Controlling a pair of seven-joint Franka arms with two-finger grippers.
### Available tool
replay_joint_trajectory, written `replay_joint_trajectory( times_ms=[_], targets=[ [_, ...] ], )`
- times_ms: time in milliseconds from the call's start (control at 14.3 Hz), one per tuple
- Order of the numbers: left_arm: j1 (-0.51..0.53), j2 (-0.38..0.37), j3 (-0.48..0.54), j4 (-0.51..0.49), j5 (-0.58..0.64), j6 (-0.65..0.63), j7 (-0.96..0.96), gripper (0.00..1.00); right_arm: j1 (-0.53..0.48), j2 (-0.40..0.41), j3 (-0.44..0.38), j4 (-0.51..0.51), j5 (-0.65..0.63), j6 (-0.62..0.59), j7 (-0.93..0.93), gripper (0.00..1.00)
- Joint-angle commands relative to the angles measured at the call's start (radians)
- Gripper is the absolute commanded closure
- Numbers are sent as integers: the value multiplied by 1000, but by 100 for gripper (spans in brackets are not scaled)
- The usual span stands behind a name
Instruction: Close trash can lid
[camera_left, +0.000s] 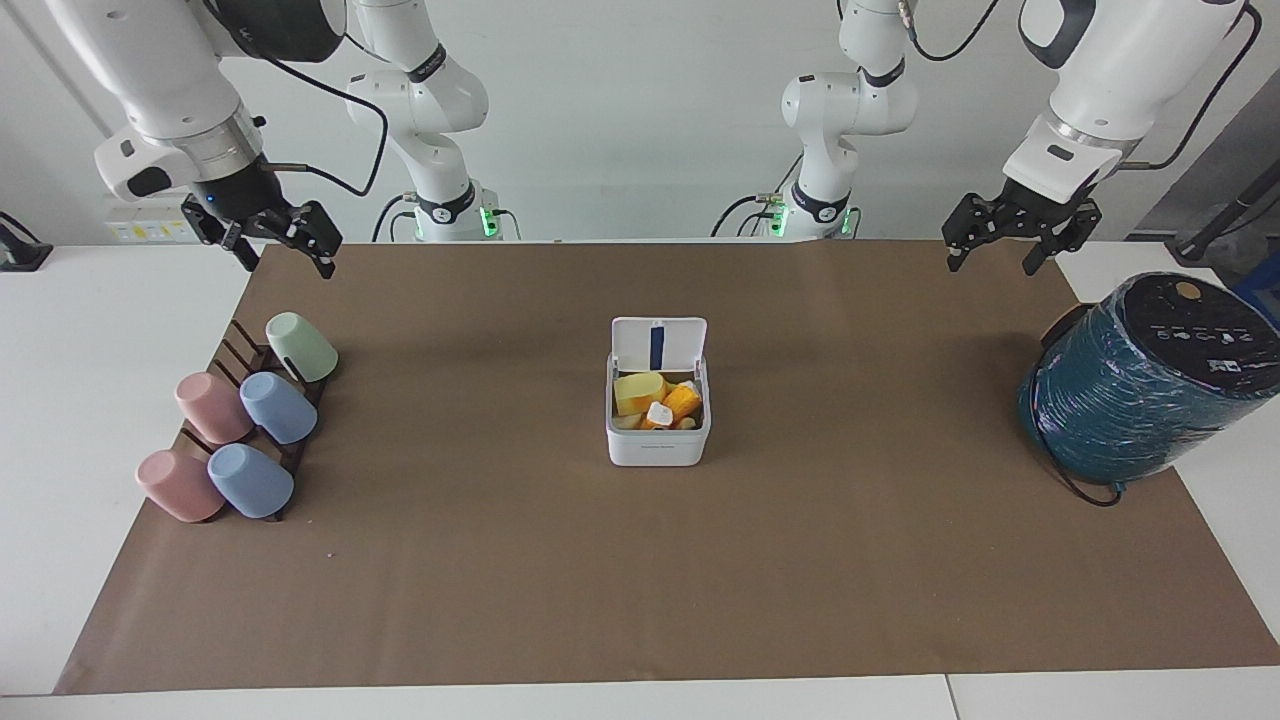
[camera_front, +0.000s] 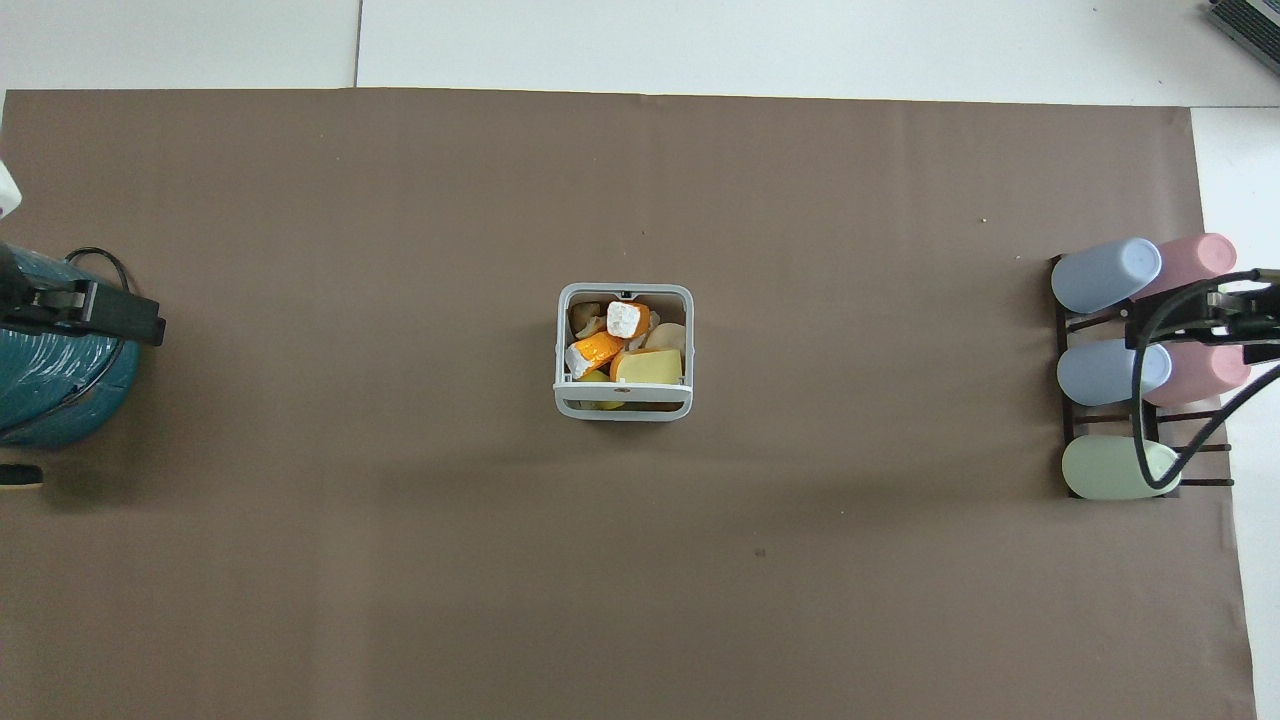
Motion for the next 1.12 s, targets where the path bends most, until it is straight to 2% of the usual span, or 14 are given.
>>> replay_joint_trajectory(
  times_ms=[0,628,837,1047],
  targets=[
    [-16,-29,8,-31,20,-1,8,0,-2,-23,-1,-20,18,-5,-15,0],
    [-20,-29,-3,-31,18,2,-4,0,-2,-23,-1,-20,18,-5,-15,0],
    [-71,-40,-10,-54,18,10,-6,0,-2,-23,-1,-20,18,-5,-15,0],
    [-160,-61,-10,-108,18,77,-51,0,-2,-23,-1,-20,18,-5,-15,0]
  ],
)
